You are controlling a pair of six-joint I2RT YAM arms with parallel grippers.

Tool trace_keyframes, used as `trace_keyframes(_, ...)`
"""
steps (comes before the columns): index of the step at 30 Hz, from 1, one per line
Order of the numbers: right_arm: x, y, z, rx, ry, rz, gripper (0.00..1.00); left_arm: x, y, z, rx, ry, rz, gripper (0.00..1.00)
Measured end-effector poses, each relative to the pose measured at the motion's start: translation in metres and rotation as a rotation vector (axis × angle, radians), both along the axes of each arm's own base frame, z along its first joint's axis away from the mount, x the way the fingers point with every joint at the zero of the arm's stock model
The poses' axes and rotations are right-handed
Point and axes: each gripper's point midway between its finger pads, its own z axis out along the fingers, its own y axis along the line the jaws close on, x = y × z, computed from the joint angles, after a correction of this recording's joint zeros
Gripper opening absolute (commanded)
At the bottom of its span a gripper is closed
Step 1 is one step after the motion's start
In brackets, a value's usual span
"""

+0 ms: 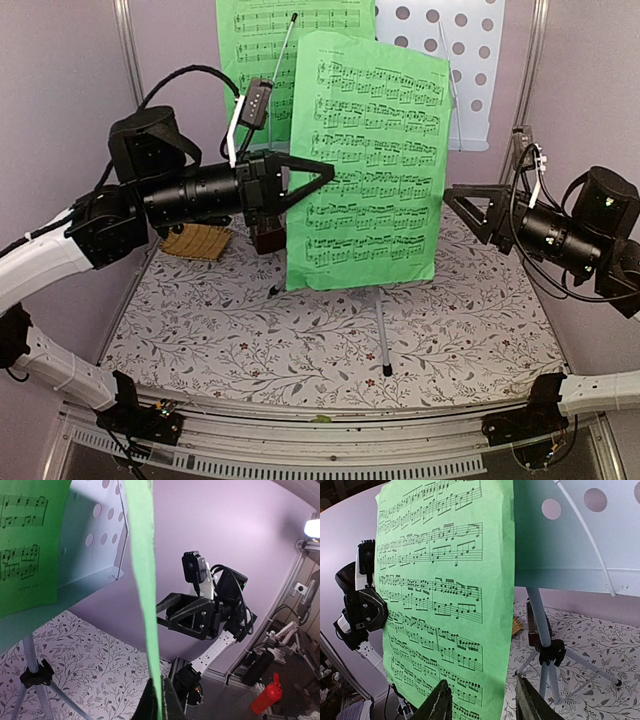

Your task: Set up the instrument practice props

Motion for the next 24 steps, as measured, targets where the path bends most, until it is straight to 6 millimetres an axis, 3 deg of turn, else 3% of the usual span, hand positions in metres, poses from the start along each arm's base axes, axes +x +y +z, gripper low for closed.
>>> trace_keyframes(6, 0.008, -0.019, 0.020, 0.014, 0.000, -0.104, 0.46, 0.018, -0.009, 0.038, -0.013, -0.016, 0.072, 0.00)
trace_keyframes(12, 0.011, -0.041, 0.056, 0.043, -0.037, -0.197, 0.48, 0.037, -0.010, 0.075, -0.025, -0.058, 0.173, 0.00)
trace_keyframes(19, 0.017, -0.052, 0.101, 0.017, -0.107, -0.269, 0.60, 0.061, -0.010, 0.096, -0.007, -0.091, 0.295, 0.00)
trace_keyframes(24, 0.028, -0.048, 0.131, -0.034, -0.179, -0.269, 0.60, 0.071, -0.005, 0.104, 0.007, -0.113, 0.354, 0.00)
